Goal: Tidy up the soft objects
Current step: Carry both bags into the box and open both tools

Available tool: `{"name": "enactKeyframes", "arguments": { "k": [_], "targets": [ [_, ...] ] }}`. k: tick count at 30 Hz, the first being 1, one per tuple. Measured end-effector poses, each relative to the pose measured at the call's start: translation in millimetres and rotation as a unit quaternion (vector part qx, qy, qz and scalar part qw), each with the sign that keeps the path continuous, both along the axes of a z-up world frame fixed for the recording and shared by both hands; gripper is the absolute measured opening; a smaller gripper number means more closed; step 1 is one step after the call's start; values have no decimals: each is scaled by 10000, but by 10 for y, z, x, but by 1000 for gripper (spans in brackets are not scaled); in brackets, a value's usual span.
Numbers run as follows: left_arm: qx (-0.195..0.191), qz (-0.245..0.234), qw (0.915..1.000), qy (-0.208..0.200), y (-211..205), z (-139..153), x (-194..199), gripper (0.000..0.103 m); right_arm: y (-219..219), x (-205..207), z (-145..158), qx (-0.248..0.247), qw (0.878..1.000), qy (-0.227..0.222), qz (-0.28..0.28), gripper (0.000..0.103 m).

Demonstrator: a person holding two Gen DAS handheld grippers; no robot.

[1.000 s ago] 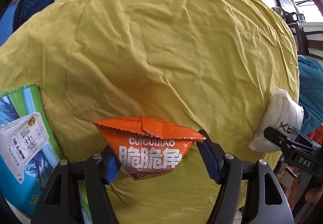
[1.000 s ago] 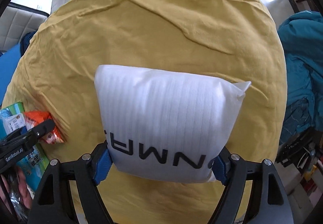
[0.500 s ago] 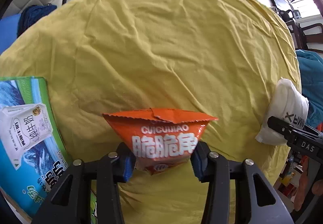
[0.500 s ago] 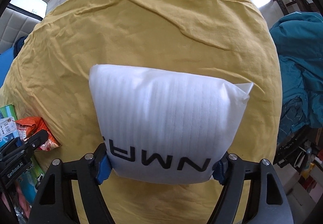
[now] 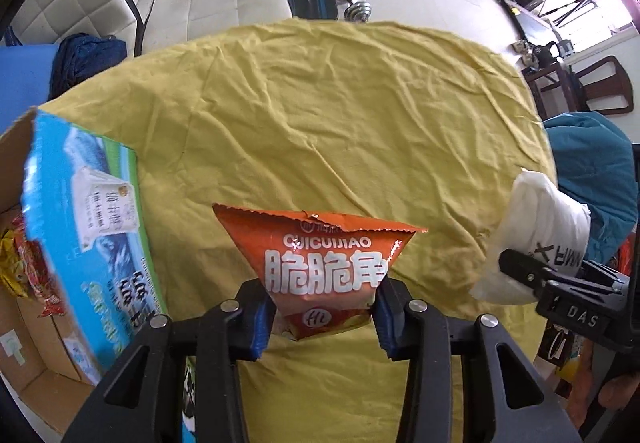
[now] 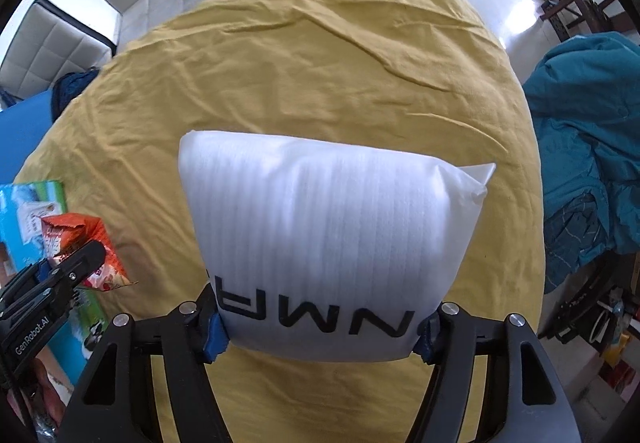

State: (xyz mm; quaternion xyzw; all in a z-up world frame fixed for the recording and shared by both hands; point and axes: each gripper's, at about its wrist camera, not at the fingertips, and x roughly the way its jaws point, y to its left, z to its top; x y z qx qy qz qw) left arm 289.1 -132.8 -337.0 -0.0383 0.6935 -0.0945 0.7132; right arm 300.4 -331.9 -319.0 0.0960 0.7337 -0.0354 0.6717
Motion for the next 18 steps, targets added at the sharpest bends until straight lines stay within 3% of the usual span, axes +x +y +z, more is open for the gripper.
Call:
{"name": "enactKeyframes", "arguments": {
  "k": [6,18],
  "targets": [
    [-119,-20,9988,-467,76,477,-126,38,350,-206,456,121,9991,-371,158,71],
    [-189,70,9936,-1112,752,1179,-458,38,936,-516,1261,384,9932,-979,504,71]
  ]
}}
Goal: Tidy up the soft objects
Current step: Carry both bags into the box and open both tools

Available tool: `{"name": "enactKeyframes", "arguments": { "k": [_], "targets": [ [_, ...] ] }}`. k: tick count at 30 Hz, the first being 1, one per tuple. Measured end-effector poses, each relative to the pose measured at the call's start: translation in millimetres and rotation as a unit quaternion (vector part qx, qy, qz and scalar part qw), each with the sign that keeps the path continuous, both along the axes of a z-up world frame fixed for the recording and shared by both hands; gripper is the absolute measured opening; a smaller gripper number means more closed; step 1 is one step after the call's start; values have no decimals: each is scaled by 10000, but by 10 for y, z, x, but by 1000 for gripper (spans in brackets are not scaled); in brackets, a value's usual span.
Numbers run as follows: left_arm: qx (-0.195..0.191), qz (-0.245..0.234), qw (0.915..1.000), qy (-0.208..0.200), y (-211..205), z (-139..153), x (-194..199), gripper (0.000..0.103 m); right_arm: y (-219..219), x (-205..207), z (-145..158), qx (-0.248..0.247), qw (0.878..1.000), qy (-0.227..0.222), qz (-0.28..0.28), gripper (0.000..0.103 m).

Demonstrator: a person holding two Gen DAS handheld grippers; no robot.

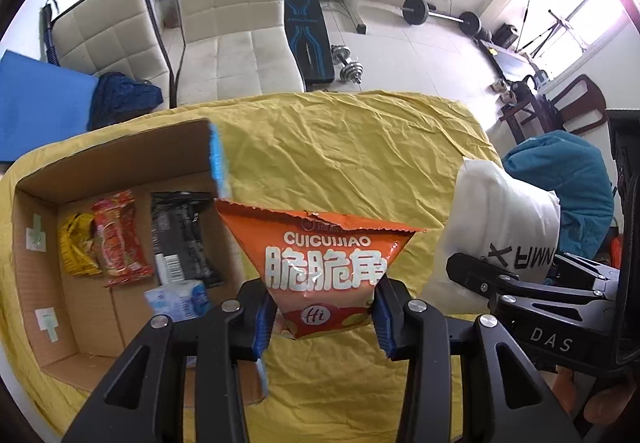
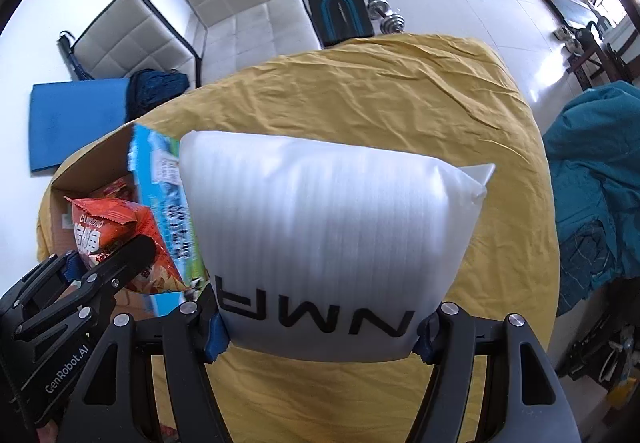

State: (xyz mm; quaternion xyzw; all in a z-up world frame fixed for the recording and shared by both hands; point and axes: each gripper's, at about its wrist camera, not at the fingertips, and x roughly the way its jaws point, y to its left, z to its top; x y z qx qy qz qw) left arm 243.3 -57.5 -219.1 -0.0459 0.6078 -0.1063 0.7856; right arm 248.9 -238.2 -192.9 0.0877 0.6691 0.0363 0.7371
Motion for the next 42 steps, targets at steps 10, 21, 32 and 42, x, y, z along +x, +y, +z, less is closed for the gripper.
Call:
{"name": "enactKeyframes", "arguments": {
  "k": [10,21,32,42],
  "targets": [
    [-106,503,9986,-94,1056,258,-239,37,1016,-129,321,230,9977,-222,605,71],
    [134,1058,9933,445,2348,-114,-326,37,2475,-166,31,589,9886,13,1383,71],
    [-10,1161,9823,1467,2981,-902,-213,37,3264,-278,-827,836,9800,657,1683,71],
    [-126,981,9719,2138,2984,-1408,-274,38,3415,-399,-1331,691,9758,1140,1733,72]
  ]
}}
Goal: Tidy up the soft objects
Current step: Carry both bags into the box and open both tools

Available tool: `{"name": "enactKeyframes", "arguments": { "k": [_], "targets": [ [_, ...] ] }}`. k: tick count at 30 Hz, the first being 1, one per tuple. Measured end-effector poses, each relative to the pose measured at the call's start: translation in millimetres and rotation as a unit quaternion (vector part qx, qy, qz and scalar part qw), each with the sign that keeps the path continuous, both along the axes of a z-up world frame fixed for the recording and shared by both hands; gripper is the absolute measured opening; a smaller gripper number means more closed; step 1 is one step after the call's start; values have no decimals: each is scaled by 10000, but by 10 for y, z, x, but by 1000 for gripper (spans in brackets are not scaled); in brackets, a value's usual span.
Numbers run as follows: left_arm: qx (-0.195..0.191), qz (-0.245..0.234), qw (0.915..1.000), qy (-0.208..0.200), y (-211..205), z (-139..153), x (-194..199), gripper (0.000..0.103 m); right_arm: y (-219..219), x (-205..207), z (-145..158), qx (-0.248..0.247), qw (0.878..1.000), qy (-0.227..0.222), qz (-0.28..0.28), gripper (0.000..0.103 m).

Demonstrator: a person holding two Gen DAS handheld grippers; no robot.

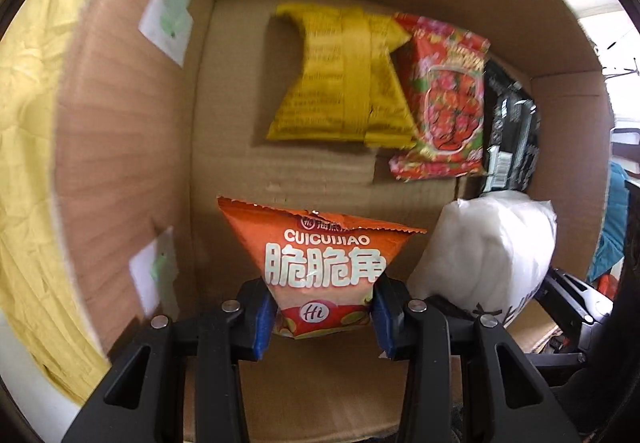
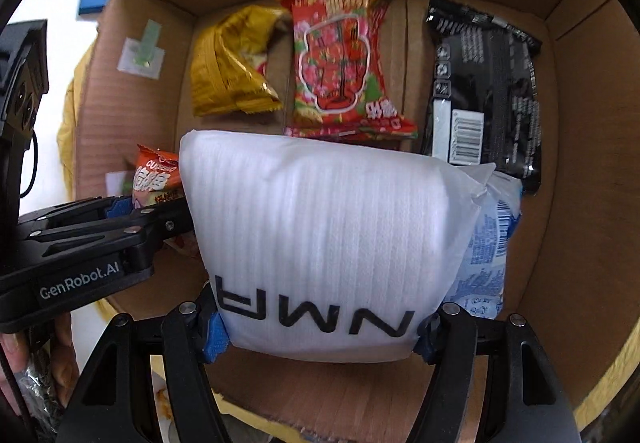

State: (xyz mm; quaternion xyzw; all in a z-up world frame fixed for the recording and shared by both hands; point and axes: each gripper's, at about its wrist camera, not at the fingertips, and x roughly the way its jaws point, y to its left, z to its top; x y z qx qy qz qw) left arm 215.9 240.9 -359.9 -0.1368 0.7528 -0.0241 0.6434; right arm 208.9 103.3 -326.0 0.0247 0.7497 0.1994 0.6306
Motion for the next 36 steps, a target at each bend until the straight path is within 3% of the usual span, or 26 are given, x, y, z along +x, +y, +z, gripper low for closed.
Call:
{"name": "enactKeyframes", "arguments": {
  "k": [9,20,25,36],
  "targets": [
    [94,-135,9995,284,-86,-175,-53,38,20,-34,-91,-283,9995,62,126,77],
    [46,56,9996,285,-40,-60,-37,40,70,33,-42,-445,9988,101,197,83],
    [64,108,9999,90,-32,103,-24,40,59,50,96,-406,9990,30,201,84],
    [556,-47,9955,-766,-311,684,-126,40,-175,85,538,-690,9956,-633,-4,84]
  ]
}}
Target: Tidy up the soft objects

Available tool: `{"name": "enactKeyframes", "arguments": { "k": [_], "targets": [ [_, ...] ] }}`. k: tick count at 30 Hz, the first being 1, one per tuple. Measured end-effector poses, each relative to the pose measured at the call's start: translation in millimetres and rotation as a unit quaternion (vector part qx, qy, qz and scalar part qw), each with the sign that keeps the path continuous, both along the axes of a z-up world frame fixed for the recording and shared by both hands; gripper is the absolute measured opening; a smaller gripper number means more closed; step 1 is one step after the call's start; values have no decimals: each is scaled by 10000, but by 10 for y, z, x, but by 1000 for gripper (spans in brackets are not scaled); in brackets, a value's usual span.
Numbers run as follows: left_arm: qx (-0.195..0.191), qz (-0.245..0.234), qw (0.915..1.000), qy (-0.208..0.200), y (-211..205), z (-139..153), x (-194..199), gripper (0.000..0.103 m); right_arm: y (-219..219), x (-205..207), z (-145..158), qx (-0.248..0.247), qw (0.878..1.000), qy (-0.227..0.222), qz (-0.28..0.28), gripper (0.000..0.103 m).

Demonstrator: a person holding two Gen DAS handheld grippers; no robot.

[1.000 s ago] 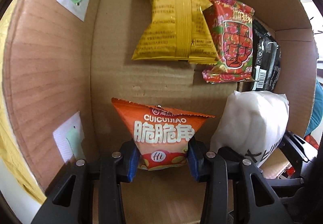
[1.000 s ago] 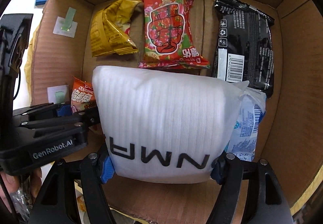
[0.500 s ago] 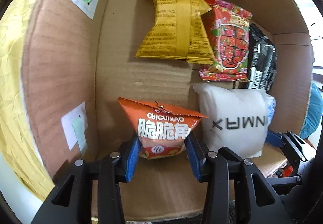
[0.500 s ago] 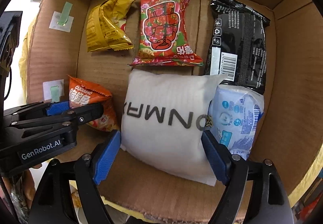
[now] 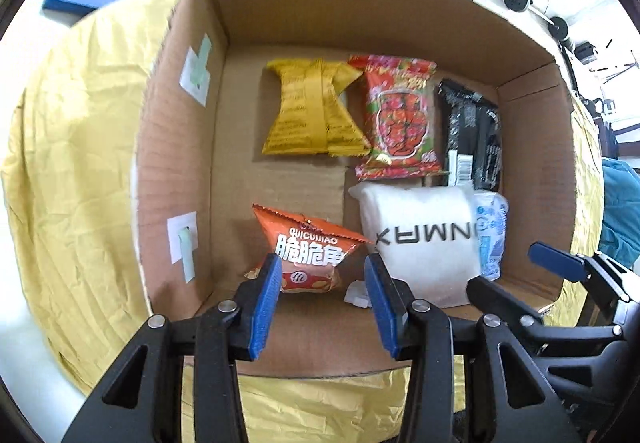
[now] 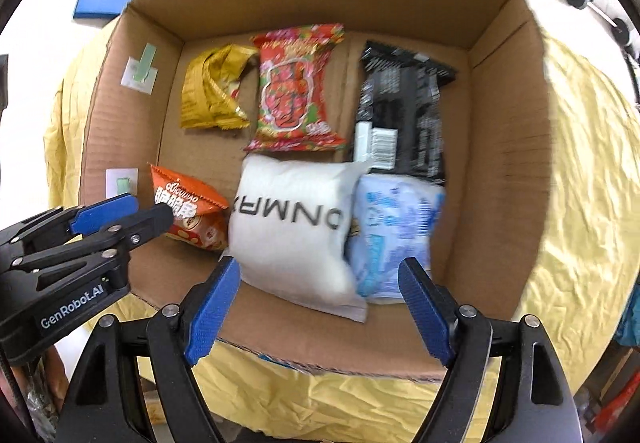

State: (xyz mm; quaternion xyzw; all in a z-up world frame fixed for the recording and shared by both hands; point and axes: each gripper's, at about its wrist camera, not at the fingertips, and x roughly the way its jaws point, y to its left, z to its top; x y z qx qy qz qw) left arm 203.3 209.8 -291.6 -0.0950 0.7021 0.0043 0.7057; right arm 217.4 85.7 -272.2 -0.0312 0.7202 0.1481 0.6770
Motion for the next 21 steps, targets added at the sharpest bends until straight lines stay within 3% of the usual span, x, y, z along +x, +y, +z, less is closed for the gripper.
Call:
{"name": "enactKeyframes", "arguments": {
  "k": [4,6,8,12,14,16,21],
  "targets": [
    [102,-6,9995,-284,-7,168,-75,40,-136,10,129,-109,9997,-202,-90,84],
    [148,-35,9991,-406,-26,254,-86,41,-223,-12,205,-100,9995,-276,-118,94],
    [185,-16,9987,-481,-57,260,-137,48,-309,-66,259,-155,9990,-376,-157,97],
    [239,98,9976,-645,5,293,-128,52,-429,-105,299,-211,9985,-432,-269,103],
    [283,143,9971,-695,7,272,-135,76,-456,-105,304,-287,9978,-525,-272,103],
    [364,162,9962,-777,15,304,-142,90,-459,-110,303,-308,9974,-577,-292,103],
    [462,188,9944,-935,10,386,-180,92,-512,-121,383,-293,9965,-681,-395,103]
  ]
}}
